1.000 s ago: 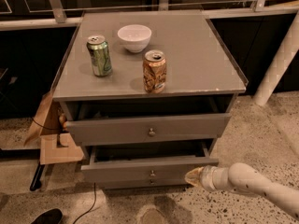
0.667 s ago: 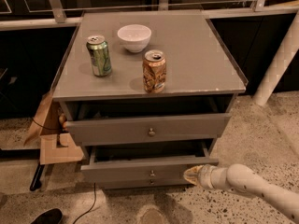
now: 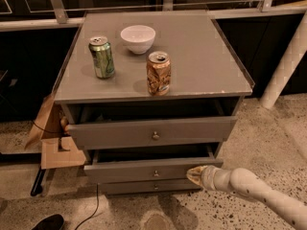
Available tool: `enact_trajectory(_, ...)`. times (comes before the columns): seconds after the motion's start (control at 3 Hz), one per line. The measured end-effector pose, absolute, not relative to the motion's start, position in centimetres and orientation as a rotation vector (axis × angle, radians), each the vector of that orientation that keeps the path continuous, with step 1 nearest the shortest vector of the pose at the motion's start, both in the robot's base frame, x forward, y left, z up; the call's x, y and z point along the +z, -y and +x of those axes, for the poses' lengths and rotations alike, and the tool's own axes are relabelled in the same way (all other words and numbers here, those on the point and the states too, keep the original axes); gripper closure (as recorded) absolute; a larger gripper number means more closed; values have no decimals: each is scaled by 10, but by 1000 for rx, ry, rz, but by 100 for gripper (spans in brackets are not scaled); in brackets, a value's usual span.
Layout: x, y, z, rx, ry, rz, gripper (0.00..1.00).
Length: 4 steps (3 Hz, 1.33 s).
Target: Close middle drawer
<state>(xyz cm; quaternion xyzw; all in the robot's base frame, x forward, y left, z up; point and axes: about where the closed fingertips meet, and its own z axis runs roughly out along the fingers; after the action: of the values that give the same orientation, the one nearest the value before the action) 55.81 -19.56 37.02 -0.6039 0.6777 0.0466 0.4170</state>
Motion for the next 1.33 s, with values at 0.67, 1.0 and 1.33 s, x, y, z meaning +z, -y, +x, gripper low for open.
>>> enact_trajectory(0.67, 367, 192, 586, 68, -1649, -1497, 100)
enact_trajectory(1.0, 365, 189, 596, 60, -1634, -1494, 100)
enact_trajectory(1.33, 364, 185, 602, 59, -1624, -1497, 100)
